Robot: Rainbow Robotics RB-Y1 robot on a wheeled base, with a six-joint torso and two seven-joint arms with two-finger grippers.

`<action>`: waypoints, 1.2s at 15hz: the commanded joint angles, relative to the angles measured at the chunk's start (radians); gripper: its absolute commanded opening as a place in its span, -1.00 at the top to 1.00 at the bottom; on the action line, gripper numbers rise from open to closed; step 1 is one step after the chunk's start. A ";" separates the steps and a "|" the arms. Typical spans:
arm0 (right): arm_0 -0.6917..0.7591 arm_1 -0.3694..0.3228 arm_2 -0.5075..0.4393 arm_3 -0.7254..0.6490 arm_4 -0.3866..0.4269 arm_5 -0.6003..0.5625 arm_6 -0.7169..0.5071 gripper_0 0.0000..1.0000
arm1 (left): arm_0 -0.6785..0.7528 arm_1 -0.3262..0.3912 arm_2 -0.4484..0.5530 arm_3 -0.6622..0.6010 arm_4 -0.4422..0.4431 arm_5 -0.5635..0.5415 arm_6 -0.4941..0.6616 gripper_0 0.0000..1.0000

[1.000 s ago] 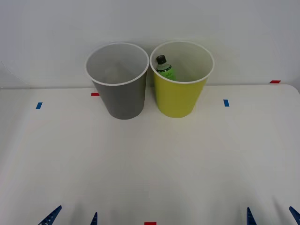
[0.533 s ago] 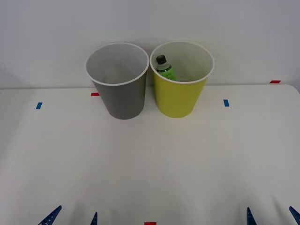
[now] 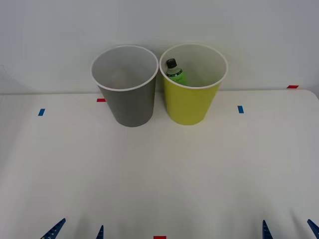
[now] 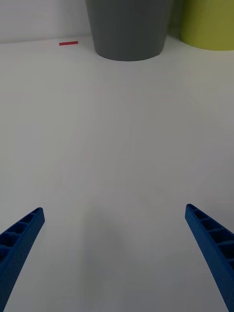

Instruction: Put cans in the gray bin and PET bottles in the light green bin.

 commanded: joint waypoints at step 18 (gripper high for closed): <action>0.000 0.000 0.000 0.000 0.000 0.000 0.000 -1.00 | 0.000 0.000 0.000 0.000 0.000 0.000 0.000 -1.00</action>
